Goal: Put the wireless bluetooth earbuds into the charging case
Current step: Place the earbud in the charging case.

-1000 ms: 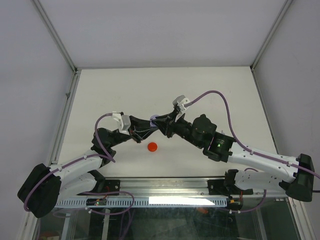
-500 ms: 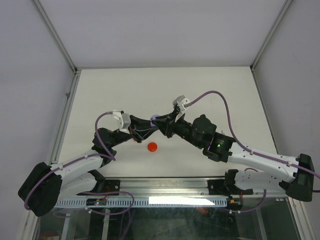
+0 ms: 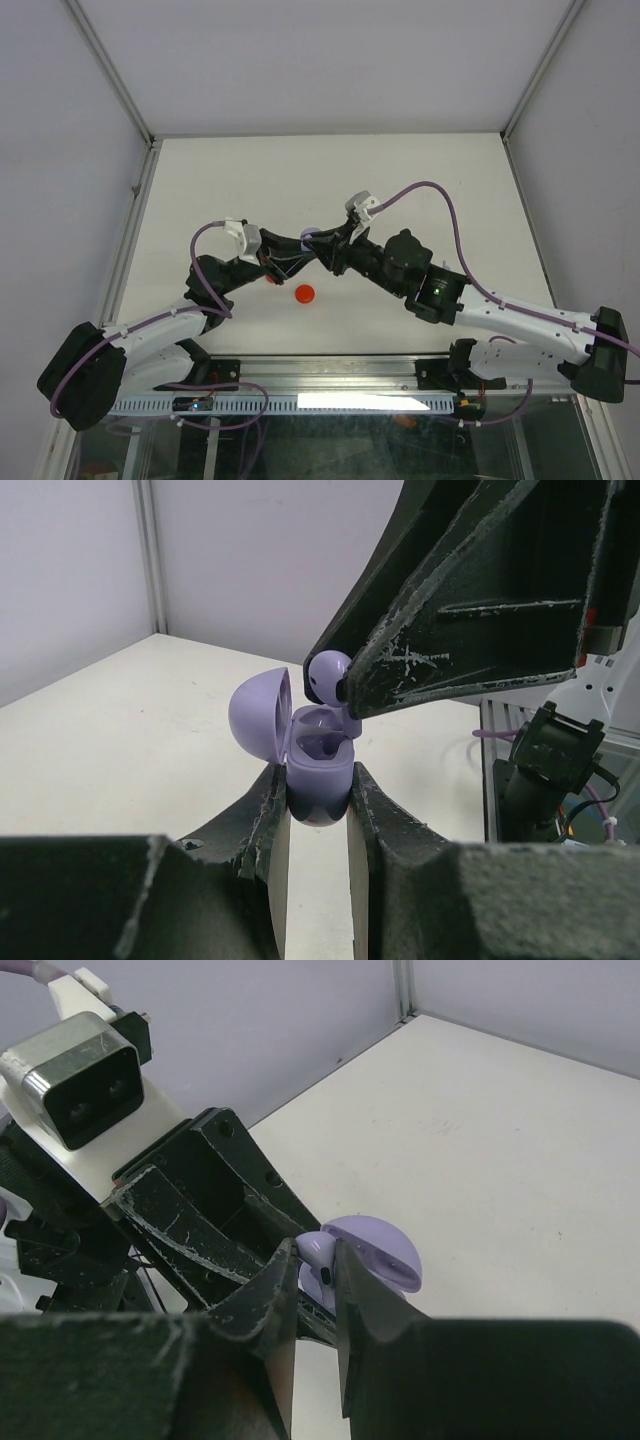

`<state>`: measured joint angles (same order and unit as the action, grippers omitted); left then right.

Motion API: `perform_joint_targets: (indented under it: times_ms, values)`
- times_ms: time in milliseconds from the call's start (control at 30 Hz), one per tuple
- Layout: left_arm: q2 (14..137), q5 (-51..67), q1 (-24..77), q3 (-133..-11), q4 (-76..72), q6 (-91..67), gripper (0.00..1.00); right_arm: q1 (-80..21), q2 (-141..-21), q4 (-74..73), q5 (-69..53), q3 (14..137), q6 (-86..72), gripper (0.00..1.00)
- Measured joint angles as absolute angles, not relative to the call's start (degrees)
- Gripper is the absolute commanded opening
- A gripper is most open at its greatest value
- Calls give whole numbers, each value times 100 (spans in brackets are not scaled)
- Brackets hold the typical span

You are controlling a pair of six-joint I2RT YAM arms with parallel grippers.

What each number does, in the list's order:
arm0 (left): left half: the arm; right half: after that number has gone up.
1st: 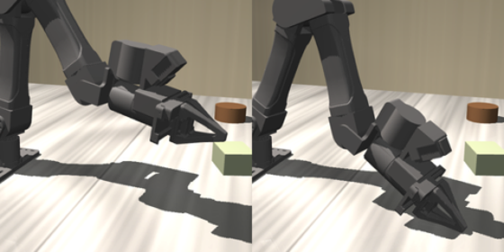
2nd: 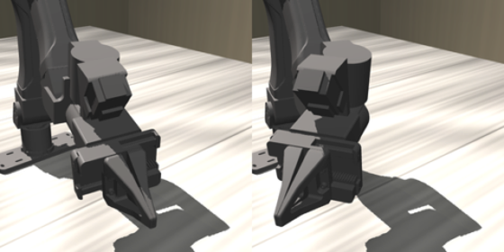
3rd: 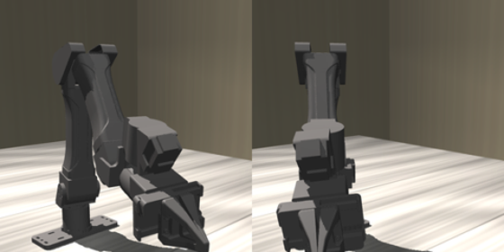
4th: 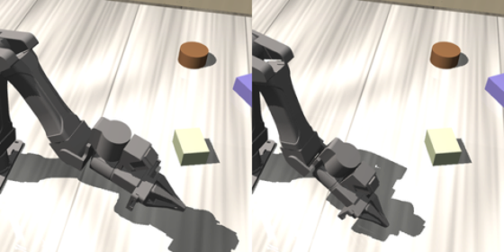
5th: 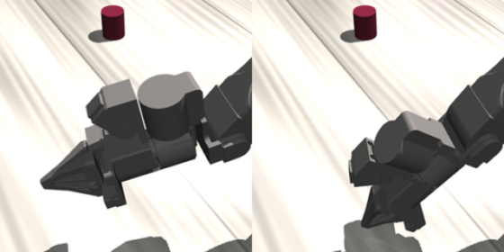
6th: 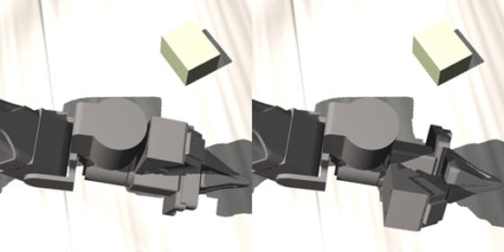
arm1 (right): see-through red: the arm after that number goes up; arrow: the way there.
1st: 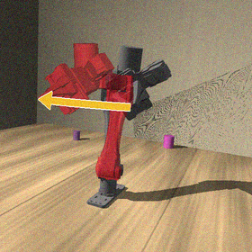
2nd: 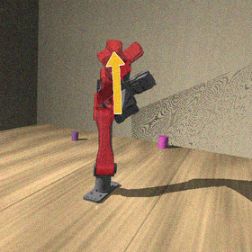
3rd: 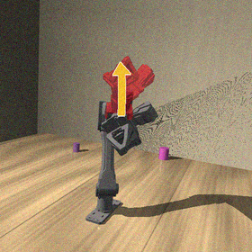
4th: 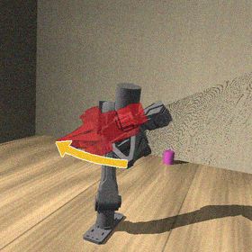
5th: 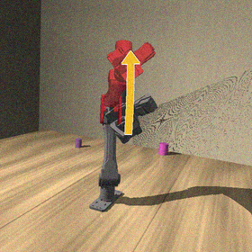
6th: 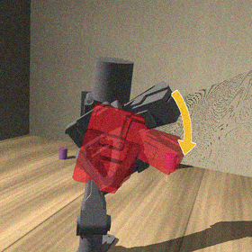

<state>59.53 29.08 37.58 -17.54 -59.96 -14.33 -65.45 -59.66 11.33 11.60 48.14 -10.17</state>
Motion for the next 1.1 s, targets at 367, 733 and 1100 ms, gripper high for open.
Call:
perform_joint_targets:
  times_ms: [367, 733, 1100]
  values:
    - [6049, 3009, 3793, -1754, -6176, -1590, 7, -6582, -5953, 1339, 1315, 4609, -1037, 14]
    - [6090, 2982, 3793, -1754, -6257, -1734, 6, -6589, -5946, 1361, 1326, 4563, -1037, 24]
    - [6093, 2786, 3826, -1728, -6283, -1745, 6, -6600, -5846, 947, 1330, 4711, -1009, 52]
